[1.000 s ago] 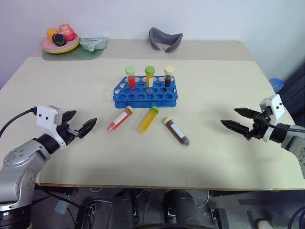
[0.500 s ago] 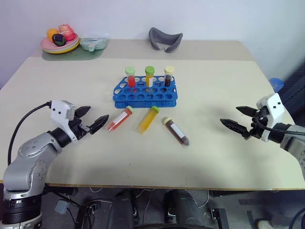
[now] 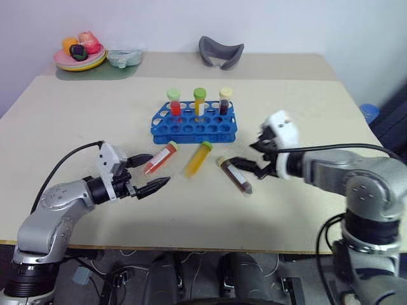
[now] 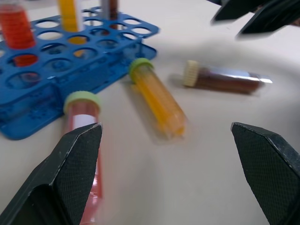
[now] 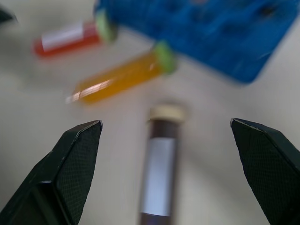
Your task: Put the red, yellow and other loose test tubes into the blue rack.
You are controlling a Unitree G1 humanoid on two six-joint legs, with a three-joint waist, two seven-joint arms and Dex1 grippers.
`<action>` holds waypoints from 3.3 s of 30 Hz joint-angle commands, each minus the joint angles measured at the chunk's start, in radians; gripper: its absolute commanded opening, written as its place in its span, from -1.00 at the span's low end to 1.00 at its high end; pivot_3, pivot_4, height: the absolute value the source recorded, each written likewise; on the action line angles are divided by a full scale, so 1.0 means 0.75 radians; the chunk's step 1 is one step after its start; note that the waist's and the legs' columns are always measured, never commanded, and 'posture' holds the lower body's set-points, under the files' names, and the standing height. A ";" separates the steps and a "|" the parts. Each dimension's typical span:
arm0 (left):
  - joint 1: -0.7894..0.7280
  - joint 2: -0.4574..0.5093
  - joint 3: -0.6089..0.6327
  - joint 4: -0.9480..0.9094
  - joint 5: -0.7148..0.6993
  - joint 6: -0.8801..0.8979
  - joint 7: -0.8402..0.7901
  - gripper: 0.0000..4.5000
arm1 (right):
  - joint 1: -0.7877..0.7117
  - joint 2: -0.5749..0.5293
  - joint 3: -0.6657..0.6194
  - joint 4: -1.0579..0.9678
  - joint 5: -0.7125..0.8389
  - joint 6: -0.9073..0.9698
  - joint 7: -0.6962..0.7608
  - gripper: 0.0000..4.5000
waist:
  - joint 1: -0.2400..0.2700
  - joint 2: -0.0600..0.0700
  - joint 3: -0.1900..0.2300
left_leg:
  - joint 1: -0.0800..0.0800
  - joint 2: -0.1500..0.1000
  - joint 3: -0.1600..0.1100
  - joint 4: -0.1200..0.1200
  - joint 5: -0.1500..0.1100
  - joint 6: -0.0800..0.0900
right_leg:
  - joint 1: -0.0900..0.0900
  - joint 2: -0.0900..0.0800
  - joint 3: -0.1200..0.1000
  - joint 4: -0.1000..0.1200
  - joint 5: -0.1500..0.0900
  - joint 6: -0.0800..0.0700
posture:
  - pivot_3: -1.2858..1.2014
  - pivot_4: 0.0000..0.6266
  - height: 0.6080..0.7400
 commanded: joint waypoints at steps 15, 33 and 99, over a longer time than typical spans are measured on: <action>0.109 -0.007 -0.107 -0.118 0.049 -0.149 -0.087 1.00 | -0.197 -0.309 0.266 0.236 0.781 0.013 -0.568 0.98 | -0.012 0.000 0.000 | 0.000 0.000 0.000 -0.001 0.000 0.000 | -0.001 0.000 0.000 0.001 0.000 0.000 | 0.03 -0.52 -0.07; 0.080 -0.048 -0.204 -0.125 0.052 -0.162 -0.079 1.00 | -0.317 -0.567 0.830 0.367 1.620 -0.441 -1.457 0.98 | -0.011 0.000 0.000 | 0.000 0.000 -0.002 0.000 0.000 0.000 | -0.001 0.000 0.000 0.000 0.000 0.000 | 0.03 -0.52 -0.07; -0.014 -0.207 0.021 -0.070 0.006 -0.131 0.227 1.00 | -0.119 0.194 0.489 0.855 -0.436 -2.078 -0.146 -0.45 | -0.007 -0.001 -0.001 | -0.003 0.001 -0.002 -0.002 0.001 -0.002 | -0.002 0.001 -0.002 -0.002 0.000 0.000 | 0.03 -0.52 -0.07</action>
